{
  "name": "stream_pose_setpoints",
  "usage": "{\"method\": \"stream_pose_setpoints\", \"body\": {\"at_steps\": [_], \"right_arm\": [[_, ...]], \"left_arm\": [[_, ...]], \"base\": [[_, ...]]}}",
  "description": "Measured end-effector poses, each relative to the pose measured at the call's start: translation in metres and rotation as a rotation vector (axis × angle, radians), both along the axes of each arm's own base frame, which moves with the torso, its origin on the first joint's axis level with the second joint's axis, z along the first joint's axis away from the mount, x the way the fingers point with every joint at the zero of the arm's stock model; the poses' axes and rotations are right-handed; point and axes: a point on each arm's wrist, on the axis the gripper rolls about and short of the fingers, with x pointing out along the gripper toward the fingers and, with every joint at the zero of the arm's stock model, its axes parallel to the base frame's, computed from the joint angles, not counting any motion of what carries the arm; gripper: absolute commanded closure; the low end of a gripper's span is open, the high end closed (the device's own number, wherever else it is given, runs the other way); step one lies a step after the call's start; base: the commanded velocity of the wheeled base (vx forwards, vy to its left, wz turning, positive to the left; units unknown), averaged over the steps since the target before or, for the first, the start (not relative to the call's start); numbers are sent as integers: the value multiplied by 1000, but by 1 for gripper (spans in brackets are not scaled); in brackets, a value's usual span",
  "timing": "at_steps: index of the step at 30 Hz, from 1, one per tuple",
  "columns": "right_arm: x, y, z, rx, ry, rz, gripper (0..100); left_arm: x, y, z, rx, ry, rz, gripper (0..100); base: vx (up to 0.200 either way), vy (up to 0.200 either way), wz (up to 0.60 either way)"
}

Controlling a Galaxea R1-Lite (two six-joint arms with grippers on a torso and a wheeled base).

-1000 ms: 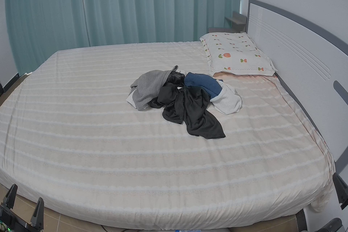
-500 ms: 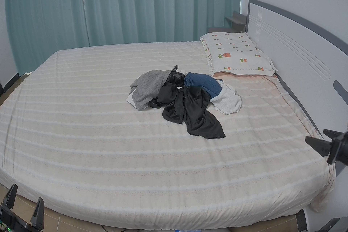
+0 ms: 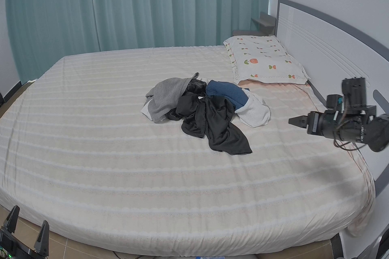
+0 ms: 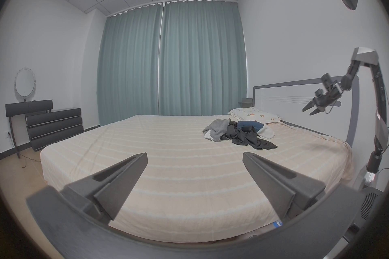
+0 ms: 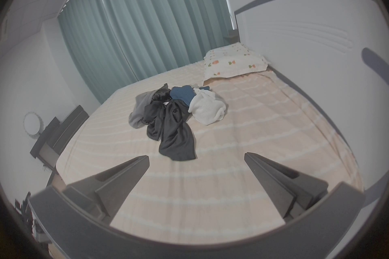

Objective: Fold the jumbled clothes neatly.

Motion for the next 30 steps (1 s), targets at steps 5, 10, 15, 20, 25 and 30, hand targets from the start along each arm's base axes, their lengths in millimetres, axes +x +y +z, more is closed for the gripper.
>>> {"method": "stream_pose_setpoints", "body": {"at_steps": [5,10,15,20,25,30], "right_arm": [[59,21,-35,19,46,-21,0],[112,47,-81,44,90,-38,0],[147,75,-125,68,115,-42,0],[161,97,-162,67,158,-34,0],[167,105,-179,80,173,-40,0],[170,107,-183,77,166,-48,100]], "left_arm": [[0,0,0,0,0,0,0],[0,0,0,0,0,0,0],[0,0,0,0,0,0,0],[0,0,0,0,0,0,0],[0,0,0,0,0,0,0],[0,0,0,0,0,0,0]], "base": [[0,0,0],[0,0,0],[0,0,0],[0,0,0],[0,0,0],[0,0,0]]}}
